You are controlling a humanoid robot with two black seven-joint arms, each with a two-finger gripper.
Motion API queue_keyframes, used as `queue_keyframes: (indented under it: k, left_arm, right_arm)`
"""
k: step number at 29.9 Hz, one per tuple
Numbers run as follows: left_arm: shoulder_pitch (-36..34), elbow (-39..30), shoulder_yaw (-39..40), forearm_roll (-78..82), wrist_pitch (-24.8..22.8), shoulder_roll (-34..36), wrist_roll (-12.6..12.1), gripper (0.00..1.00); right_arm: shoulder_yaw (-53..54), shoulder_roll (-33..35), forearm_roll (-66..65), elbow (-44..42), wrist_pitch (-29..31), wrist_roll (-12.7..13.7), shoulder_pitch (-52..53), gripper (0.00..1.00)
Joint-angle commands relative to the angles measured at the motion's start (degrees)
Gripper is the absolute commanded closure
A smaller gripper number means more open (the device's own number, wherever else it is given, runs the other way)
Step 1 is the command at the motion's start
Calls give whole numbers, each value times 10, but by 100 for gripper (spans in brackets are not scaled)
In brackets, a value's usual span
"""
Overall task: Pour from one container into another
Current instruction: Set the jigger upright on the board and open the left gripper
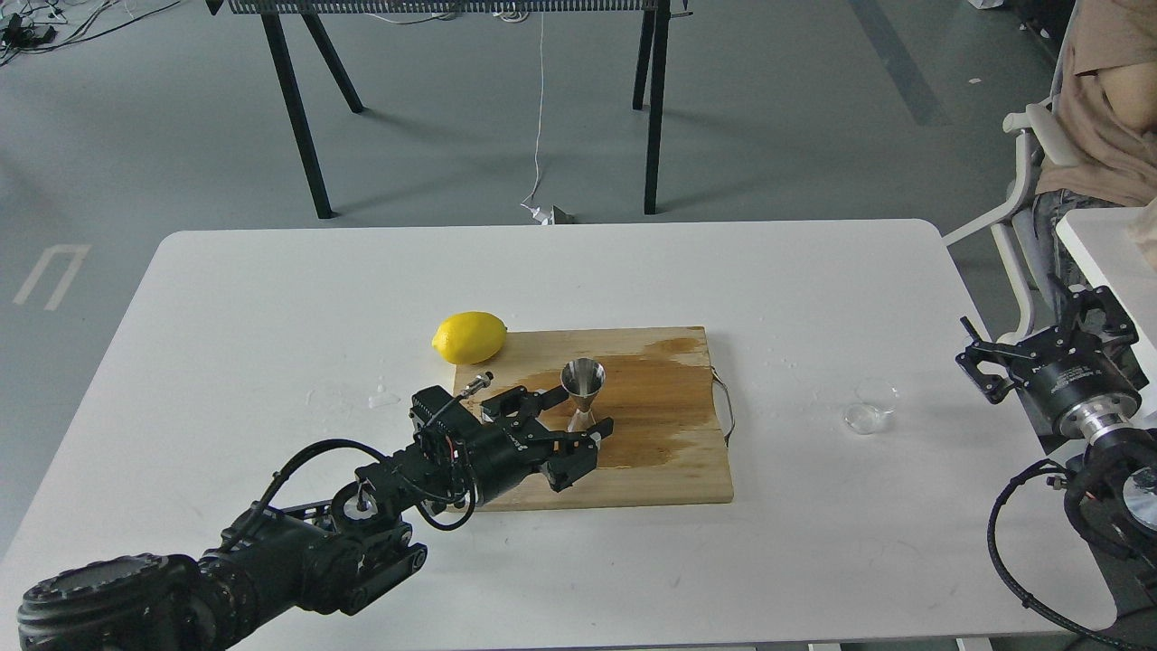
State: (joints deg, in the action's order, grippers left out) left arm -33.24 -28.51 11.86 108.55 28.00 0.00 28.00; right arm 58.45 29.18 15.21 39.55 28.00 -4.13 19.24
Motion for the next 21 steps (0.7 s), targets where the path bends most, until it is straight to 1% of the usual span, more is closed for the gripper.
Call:
queue_keyframes:
  k: [1, 8, 12, 21]
  left_arm:
    - [0, -1, 0, 0, 0, 1, 0, 18]
    - [-1, -1, 0, 0, 0, 3, 0, 18]
    - [-1, -1, 0, 0, 0, 19, 0, 18]
    - [9, -2, 1, 0, 0, 32, 0, 18]
  right_arm:
    - [-1, -1, 0, 1, 0, 0, -1, 0]
    - [0, -5, 0, 1, 0, 0, -1, 0]
    - [0, -5, 0, 1, 0, 0, -1, 0]
    - [0, -6, 0, 1, 0, 0, -2, 0]
